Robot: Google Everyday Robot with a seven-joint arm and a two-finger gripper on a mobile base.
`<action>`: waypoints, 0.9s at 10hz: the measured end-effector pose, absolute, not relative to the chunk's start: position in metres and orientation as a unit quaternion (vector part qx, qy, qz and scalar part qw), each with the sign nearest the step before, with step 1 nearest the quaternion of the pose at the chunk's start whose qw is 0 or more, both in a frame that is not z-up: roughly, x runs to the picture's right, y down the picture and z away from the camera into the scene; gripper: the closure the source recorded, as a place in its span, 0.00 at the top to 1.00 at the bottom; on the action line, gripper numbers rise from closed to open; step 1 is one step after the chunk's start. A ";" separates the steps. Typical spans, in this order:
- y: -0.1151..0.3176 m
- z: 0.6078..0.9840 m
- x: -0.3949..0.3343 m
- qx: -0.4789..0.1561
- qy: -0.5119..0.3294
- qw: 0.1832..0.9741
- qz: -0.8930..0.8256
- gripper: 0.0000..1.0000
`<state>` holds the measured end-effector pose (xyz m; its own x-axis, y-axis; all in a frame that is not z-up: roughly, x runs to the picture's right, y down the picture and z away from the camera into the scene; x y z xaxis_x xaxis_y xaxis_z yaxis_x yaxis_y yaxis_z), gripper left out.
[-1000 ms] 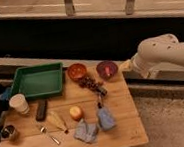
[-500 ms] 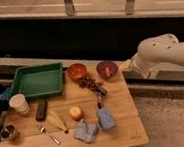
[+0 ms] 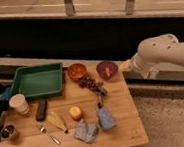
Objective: Place pepper in red bowl
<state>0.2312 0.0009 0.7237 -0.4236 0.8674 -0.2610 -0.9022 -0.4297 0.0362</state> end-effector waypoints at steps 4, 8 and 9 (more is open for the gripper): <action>0.001 0.724 0.231 -0.102 0.085 0.527 0.839 0.80; -0.004 0.721 0.236 -0.089 0.090 0.539 0.833 0.80; -0.011 0.719 0.233 -0.083 0.095 0.555 0.822 0.80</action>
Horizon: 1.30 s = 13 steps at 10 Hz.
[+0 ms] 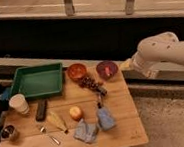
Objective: Place pepper in red bowl
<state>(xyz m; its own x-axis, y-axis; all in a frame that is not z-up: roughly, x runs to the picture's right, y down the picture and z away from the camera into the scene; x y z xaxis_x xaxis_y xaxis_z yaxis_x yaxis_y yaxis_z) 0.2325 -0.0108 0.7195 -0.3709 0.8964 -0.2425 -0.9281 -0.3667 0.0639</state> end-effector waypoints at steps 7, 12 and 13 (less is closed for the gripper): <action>-0.037 0.774 0.162 -0.118 0.085 0.594 0.791 0.80; -0.032 0.781 0.169 -0.131 0.092 0.583 0.796 0.80; -0.027 0.789 0.167 -0.145 0.091 0.577 0.798 0.80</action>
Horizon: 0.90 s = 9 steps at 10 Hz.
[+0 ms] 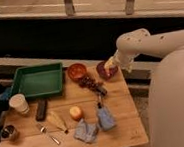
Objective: Place pepper in red bowl
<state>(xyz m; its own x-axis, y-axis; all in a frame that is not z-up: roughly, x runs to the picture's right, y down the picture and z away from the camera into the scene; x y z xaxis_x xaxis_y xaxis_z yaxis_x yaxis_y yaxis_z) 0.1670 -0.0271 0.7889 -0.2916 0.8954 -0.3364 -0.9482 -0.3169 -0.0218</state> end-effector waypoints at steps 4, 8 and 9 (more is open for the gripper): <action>-0.009 0.841 0.159 -0.219 0.048 0.539 0.812 0.80; -0.040 0.837 0.146 -0.269 -0.040 0.515 0.813 0.80; -0.046 0.833 0.143 -0.271 -0.052 0.515 0.812 0.80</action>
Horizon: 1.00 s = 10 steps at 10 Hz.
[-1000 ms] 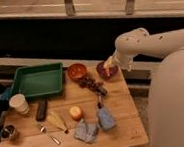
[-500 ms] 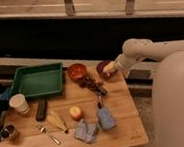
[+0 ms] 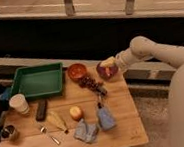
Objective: Place pepper in red bowl
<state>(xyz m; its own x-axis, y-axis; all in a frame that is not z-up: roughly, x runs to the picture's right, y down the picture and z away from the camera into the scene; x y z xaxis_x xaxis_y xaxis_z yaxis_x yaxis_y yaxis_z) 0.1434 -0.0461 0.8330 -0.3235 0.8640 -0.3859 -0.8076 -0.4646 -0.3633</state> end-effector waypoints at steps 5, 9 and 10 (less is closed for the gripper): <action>-0.047 0.834 0.143 -0.271 -0.054 0.519 0.809 0.80; -0.062 0.853 0.111 -0.275 -0.055 0.563 0.777 0.80; -0.062 0.857 0.110 -0.277 -0.053 0.568 0.773 0.80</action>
